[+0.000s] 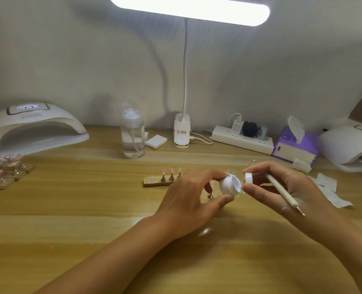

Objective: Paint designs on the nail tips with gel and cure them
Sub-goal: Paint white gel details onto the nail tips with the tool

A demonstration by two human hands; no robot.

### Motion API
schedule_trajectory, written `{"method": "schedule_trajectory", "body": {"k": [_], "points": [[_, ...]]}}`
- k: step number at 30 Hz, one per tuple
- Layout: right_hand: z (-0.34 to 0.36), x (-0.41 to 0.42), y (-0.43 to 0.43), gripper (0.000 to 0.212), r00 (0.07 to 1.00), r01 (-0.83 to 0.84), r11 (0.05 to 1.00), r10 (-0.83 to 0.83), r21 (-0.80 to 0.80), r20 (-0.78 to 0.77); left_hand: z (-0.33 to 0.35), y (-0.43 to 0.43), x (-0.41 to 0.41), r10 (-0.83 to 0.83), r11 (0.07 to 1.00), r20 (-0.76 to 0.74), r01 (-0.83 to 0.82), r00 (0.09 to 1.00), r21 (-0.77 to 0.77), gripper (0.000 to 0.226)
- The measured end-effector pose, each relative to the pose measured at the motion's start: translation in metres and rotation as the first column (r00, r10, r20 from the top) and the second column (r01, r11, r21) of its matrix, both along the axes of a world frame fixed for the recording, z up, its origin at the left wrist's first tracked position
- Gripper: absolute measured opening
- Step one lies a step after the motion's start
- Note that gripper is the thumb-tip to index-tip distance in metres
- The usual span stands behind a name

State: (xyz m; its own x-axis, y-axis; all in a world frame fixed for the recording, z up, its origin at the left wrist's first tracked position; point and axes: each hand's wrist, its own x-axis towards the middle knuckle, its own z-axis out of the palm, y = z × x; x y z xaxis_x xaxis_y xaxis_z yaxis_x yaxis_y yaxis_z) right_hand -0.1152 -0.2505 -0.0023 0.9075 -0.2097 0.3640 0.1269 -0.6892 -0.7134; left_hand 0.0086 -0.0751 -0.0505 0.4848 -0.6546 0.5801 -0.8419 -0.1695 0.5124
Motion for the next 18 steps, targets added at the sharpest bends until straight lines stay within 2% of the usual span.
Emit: {"method": "schedule_trajectory", "body": {"k": [6, 8, 11, 15, 18], "points": [[-0.001, -0.006, -0.021, 0.030, 1.000, 0.007, 0.981, -0.001, 0.192, -0.031, 0.000, -0.001, 0.002, -0.031, 0.998, -0.083, 0.027, 0.996, -0.048, 0.037], [-0.007, -0.007, -0.030, 0.028, 0.994, 0.091, 0.986, -0.082, 0.137, -0.068, 0.000, -0.001, 0.002, -0.031, 0.998, -0.097, 0.027, 0.995, -0.048, 0.036], [-0.023, -0.003, -0.040, 0.027, 0.955, 0.265, 0.961, -0.273, -0.082, -0.116, 0.000, -0.002, 0.001, -0.036, 0.998, -0.112, 0.032, 0.993, -0.045, 0.036], [-0.037, 0.000, -0.046, 0.023, 0.938, 0.309, 0.945, -0.321, -0.106, -0.129, -0.003, -0.001, 0.002, -0.026, 0.999, -0.098, 0.023, 0.995, -0.027, 0.037], [-0.035, 0.001, -0.049, 0.031, 0.920, 0.349, 0.932, -0.360, -0.094, -0.154, -0.004, -0.002, 0.003, -0.001, 1.000, -0.056, 0.000, 0.998, -0.001, 0.040]]}}
